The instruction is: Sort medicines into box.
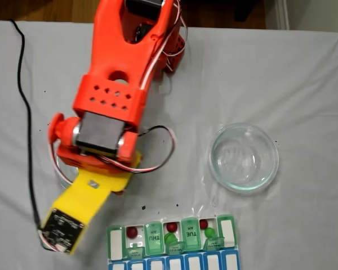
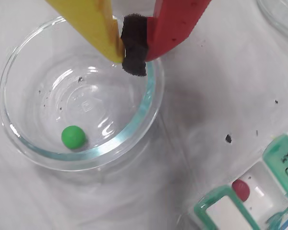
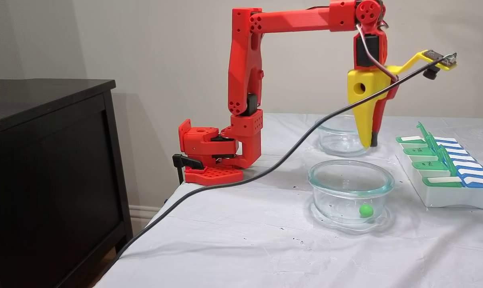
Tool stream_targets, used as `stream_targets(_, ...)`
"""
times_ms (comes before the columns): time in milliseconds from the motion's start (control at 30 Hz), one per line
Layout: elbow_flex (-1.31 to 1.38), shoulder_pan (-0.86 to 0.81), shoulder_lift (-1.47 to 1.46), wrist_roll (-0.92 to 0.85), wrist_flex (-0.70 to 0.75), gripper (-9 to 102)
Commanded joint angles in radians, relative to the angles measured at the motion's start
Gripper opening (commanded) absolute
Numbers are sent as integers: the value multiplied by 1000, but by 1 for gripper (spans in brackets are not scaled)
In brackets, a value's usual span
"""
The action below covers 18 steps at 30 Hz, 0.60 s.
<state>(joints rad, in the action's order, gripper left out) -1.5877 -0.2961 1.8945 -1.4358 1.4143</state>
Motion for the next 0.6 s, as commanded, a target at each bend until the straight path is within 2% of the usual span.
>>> stream_targets(0, -43, -57, 144, -54, -81, 0)
stream_targets(200, -158, -146, 144, -87, -183, 12)
stream_targets(567, -515, -219, 405, -138, -440, 18)
